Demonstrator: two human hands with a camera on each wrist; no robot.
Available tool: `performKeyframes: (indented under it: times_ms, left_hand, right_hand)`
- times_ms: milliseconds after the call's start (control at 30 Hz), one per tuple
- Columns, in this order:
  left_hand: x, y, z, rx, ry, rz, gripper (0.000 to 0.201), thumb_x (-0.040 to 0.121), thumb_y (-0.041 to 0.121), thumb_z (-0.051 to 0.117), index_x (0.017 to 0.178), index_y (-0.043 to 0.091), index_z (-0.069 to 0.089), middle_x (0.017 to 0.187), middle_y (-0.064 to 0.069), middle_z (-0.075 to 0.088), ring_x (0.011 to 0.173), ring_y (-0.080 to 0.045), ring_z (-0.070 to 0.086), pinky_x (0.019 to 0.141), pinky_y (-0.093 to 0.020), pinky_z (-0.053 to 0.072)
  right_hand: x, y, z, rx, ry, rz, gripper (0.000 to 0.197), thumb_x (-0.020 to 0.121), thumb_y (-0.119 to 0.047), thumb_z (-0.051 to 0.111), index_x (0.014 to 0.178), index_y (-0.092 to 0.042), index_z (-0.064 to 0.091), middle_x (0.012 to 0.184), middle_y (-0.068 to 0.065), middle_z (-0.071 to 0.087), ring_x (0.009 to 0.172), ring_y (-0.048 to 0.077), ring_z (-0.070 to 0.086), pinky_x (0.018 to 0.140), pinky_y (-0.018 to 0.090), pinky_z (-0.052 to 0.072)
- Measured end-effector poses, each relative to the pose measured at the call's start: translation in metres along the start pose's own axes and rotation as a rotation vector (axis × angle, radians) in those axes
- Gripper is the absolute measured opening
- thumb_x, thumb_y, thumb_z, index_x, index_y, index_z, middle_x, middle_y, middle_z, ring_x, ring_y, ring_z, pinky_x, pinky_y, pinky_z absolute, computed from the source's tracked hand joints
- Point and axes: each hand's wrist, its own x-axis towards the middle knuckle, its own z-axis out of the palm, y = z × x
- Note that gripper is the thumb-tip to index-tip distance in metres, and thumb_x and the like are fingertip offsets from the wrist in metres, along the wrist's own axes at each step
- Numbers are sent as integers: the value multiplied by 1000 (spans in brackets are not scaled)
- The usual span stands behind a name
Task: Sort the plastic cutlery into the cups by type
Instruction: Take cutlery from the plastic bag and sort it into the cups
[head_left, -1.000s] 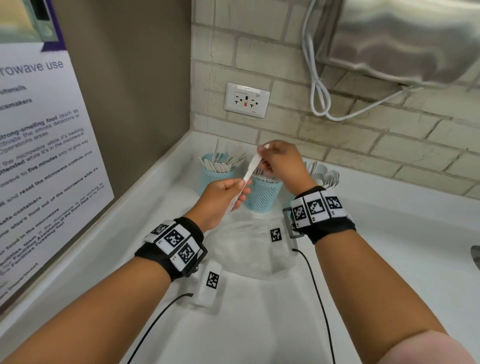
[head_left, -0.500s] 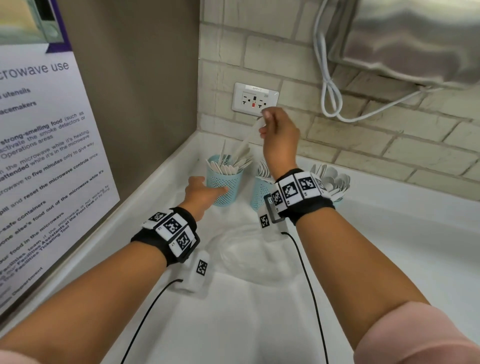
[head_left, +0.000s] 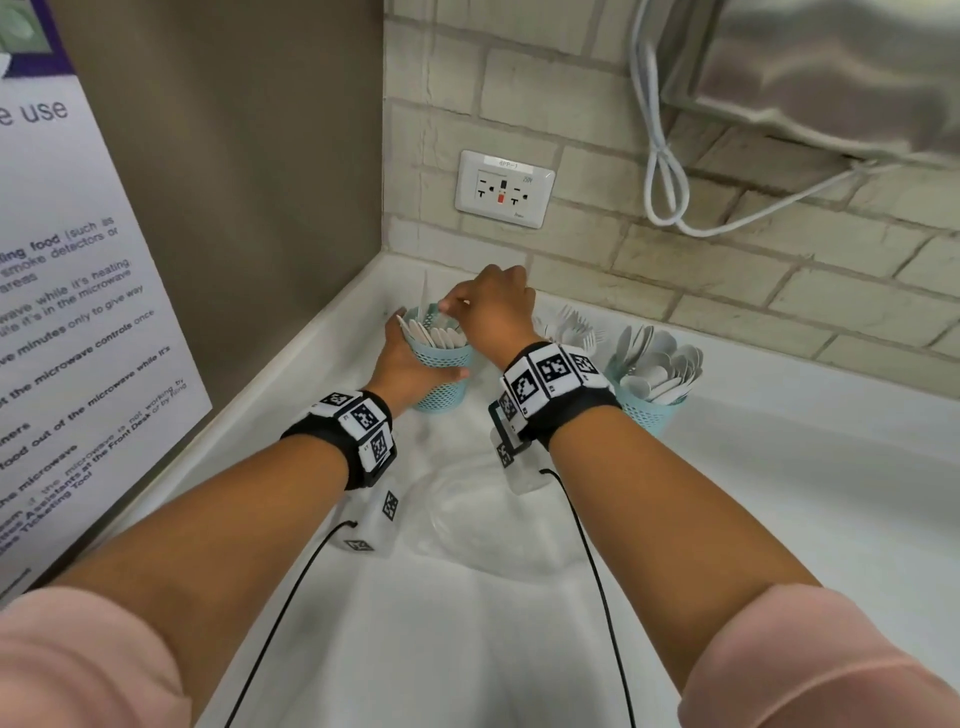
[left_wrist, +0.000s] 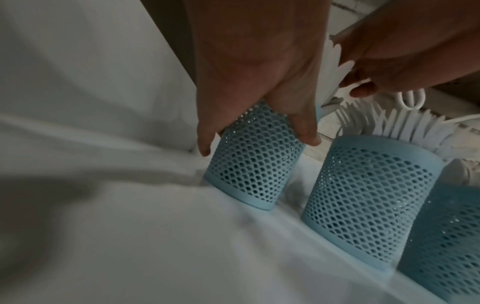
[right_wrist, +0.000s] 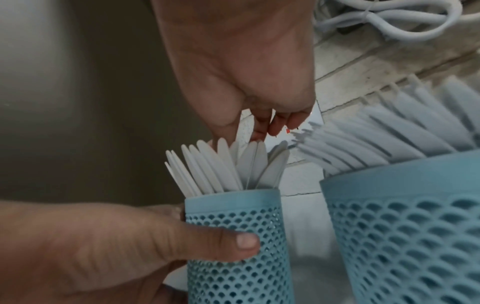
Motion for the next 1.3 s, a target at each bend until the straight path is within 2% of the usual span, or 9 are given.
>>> performKeyframes:
  times_ms: [133, 233, 400, 567, 733, 867, 967, 1100, 1300]
  left_hand:
    - [7, -15, -2, -20, 18, 18, 106, 28, 35, 92, 122, 22, 47, 115, 3, 63, 106, -15, 62, 96, -42, 50]
    - [5, -24, -4, -30, 30, 15, 102, 25, 39, 95, 117, 23, 53, 110, 3, 67, 101, -15, 65, 91, -41, 53]
    - [-15, -6, -10, -130, 35, 91, 18, 92, 0, 50, 109, -1, 55, 88, -13, 68, 80, -27, 66, 58, -28, 56]
    - [-31, -10, -14, -208, -57, 87, 46, 82, 0, 65, 124, 4, 45, 106, -1, 60, 92, -12, 63, 72, -14, 50]
    - [-30, -16, -13, 106, -79, 191, 71, 66, 4, 82, 126, 15, 46, 119, 3, 59, 107, -11, 57, 82, -14, 42]
    - [-17, -14, -4, 203, -117, 147, 62, 74, 12, 77, 129, 10, 48, 117, 1, 61, 107, -20, 61, 83, -25, 53]
    - [-15, -10, -7, 185, -71, 178, 35, 93, 8, 54, 127, 9, 46, 116, -5, 55, 99, -23, 60, 69, -23, 55]
    - [-6, -22, -13, 100, -105, 92, 92, 55, 22, 85, 132, 21, 35, 119, 0, 59, 108, -17, 59, 93, -36, 51]
    - [3, -26, -14, 47, -120, 60, 96, 43, 38, 88, 125, 26, 42, 111, 2, 64, 103, -17, 64, 90, -41, 54]
  right_hand:
    - [-21, 4, 2, 105, 33, 12, 36, 93, -44, 49, 123, -26, 61, 128, 6, 47, 122, 27, 32, 98, 36, 28]
    - [-58, 6, 13, 272, 340, -33, 47, 88, -34, 60, 129, -12, 52, 124, 16, 46, 115, 30, 40, 95, 33, 32]
    - [-99, -3, 34, 383, 234, 24, 85, 73, -37, 77, 136, 1, 34, 128, 17, 39, 121, 28, 34, 105, 32, 29]
    - [-91, -23, 43, 514, 71, 142, 128, 66, -40, 82, 148, -8, -12, 152, 20, 10, 142, 29, 10, 115, 32, 11]
    - [-46, -24, 41, 434, 165, 102, 136, 59, -51, 82, 146, -21, -18, 119, 19, 56, 110, 33, 53, 98, 47, 43]
    - [-25, -24, 41, 548, 28, -7, 126, 69, -26, 80, 145, -32, -20, 93, 15, 63, 86, 28, 62, 82, 41, 53]
    - [-26, -29, 45, 548, 0, -70, 91, 80, -12, 68, 148, -31, 10, 84, 8, 62, 79, 22, 62, 76, 30, 51]
    - [-19, -27, 44, 755, 194, 75, 36, 87, -24, 62, 120, -26, 48, 92, 10, 65, 78, 21, 65, 76, 34, 55]
    - [-10, -25, 51, 827, 250, 140, 56, 83, -23, 66, 130, -25, 37, 109, 8, 59, 98, 24, 61, 89, 38, 51]
